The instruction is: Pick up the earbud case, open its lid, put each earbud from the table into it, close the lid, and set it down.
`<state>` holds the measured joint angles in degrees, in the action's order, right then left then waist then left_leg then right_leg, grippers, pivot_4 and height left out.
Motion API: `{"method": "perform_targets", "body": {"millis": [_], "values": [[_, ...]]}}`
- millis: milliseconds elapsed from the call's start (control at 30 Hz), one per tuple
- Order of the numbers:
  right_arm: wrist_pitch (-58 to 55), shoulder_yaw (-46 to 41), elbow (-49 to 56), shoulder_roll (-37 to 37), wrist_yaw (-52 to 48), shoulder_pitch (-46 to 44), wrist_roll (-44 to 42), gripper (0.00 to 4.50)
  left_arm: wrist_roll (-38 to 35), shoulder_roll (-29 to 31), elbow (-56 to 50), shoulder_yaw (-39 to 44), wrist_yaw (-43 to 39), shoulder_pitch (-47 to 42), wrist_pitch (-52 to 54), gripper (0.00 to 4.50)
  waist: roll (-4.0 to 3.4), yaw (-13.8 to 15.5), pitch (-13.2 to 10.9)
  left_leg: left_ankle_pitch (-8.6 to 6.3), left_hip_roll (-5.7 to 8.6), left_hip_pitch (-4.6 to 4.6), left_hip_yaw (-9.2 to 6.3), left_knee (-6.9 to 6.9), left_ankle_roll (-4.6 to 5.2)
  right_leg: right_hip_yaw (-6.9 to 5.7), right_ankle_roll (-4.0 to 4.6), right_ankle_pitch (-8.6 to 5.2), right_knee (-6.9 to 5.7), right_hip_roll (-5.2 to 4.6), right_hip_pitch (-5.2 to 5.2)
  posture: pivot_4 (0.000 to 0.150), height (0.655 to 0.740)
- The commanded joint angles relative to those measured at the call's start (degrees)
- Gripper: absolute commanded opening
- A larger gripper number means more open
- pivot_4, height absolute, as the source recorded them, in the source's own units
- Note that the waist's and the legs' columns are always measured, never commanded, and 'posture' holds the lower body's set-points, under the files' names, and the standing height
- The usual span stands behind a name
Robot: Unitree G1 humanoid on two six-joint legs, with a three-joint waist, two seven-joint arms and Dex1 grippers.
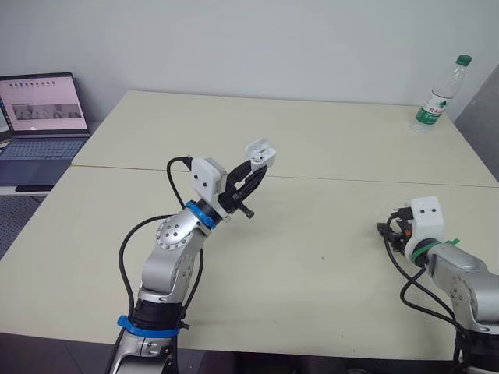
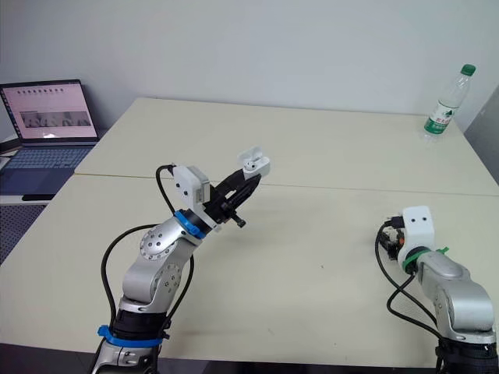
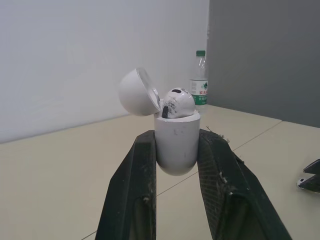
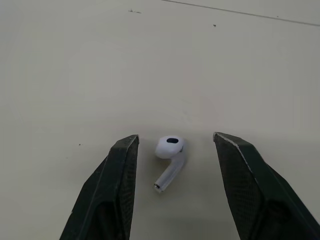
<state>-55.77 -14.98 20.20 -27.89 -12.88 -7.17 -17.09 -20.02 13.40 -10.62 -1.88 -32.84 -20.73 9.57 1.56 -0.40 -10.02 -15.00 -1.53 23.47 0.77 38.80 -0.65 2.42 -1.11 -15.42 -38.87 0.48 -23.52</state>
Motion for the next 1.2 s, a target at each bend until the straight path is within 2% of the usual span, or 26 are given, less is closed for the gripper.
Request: {"method": "perform_targets", "body": {"millis": [33, 67, 167, 300, 467, 567, 667, 867, 1033, 1133, 1200], "values": [[-0.5, -1.2, 2.7, 0.7, 0.9, -0.1, -0.2, 2.45, -0.3, 0.1, -1.2, 0.1, -0.4, -1.2, -0.8, 0.79, 0.00, 0.0, 0.0, 0.00, 0.00, 0.00, 0.00, 0.00, 0.00, 0.00, 0.00, 0.00, 0.00, 0.00, 0.00, 0.150, 0.7400], [-0.6, -1.2, 2.7, 0.9, 1.0, 0.0, -0.1, 2.45, -0.3, 0.0, -1.2, 0.1, -0.4, -1.2, -0.7, 0.79, 0.00, 0.0, 0.0, 0.00, 0.00, 0.00, 0.00, 0.00, 0.00, 0.00, 0.00, 0.00, 0.00, 0.01, 0.00, 0.150, 0.7400], [-0.9, -1.0, 1.8, 1.7, 1.0, -0.1, -0.2, 1.88, -0.2, 0.0, -1.1, 0.0, -0.6, -1.3, -0.8, 0.79, 0.00, 0.0, 0.0, 0.00, 0.00, 0.00, 0.00, 0.00, 0.00, 0.01, 0.00, 0.00, 0.01, 0.01, 0.00, 0.150, 0.7400], [0.0, -0.6, 0.0, 1.4, 0.5, -0.6, 0.4, 0.50, -0.2, 0.0, -1.1, -0.1, -0.6, -1.3, -0.8, 0.79, 0.00, 0.0, 0.0, 0.00, 0.00, 0.00, 0.00, 0.00, 0.00, 0.00, 0.00, 0.00, 0.01, 0.01, 0.00, 0.150, 0.7400], [2.0, 0.2, -2.7, -0.2, -1.1, -1.4, 0.9, 0.46, 0.0, -0.2, -1.3, -0.2, -0.3, -1.1, -0.9, 0.79, 0.00, 0.0, 0.0, 0.00, 0.01, -0.01, 0.01, 0.00, 0.00, 0.02, 0.00, 0.00, 0.01, 0.02, 0.01, 0.150, 0.7400], [3.5, 1.3, -3.7, -3.2, -5.8, -1.3, -0.1, 0.46, 0.1, -0.4, -1.7, -0.3, -0.1, -0.8, -0.9, 0.79, 0.00, 0.0, 0.0, 0.00, 0.01, -0.02, 0.02, 0.00, 0.00, 0.02, 0.00, 0.00, 0.01, 0.02, 0.02, 0.150, 0.7400], [7.6, 4.5, -5.6, -11.4, -18.9, -1.4, -2.2, 0.46, 0.1, -0.5, -1.9, -0.5, -0.1, -0.4, -1.0, 0.79, 0.00, 0.0, 0.0, 0.00, 0.02, -0.02, 0.02, 0.00, 0.01, 0.01, 0.00, 0.00, 0.02, 0.02, 0.02, 0.150, 0.7400], [20.1, 11.5, -18.1, -36.7, -55.0, -4.3, -3.3, 0.46, -0.1, -0.7, -1.9, -0.6, -0.7, 0.6, -1.9, 0.79, -0.02, 0.0, 0.0, -0.01, 0.03, -0.12, 0.02, 0.02, 0.02, -0.02, -0.01, 0.00, 0.10, 0.02, 0.15, 0.150, 0.7400], [43.5, 20.9, -32.0, -47.6, -70.3, -7.9, 9.0, 0.46, 0.1, -2.1, -1.9, -1.8, -0.5, 0.9, -2.9, 0.79, 0.01, 0.0, 0.0, -0.02, -0.03, -0.38, 0.12, -0.03, 0.03, 0.03, 0.00, -0.01, 0.13, 0.03, 0.31, 0.150, 0.7400], [57.9, 25.2, -40.1, -48.7, -71.5, -10.0, 16.7, 0.46, 0.4, -3.3, -1.9, -2.5, 0.0, 1.1, -3.3, 0.79, 0.02, 0.0, -0.1, -0.02, -0.03, -0.43, 0.26, -0.05, 0.02, 0.08, 0.00, -0.02, 0.13, 0.01, 0.32, 0.150, 0.7400], [62.1, 26.3, -44.3, -47.3, -70.6, -11.4, 19.0, 0.46, 0.6, -3.7, -2.2, -2.8, 0.5, 1.2, -3.4, 0.79, 0.02, 0.0, -0.1, -0.02, -0.04, -0.48, 0.40, -0.04, 0.02, 0.14, 0.00, -0.01, 0.09, 0.01, 0.31, 0.150, 0.7400]]}}
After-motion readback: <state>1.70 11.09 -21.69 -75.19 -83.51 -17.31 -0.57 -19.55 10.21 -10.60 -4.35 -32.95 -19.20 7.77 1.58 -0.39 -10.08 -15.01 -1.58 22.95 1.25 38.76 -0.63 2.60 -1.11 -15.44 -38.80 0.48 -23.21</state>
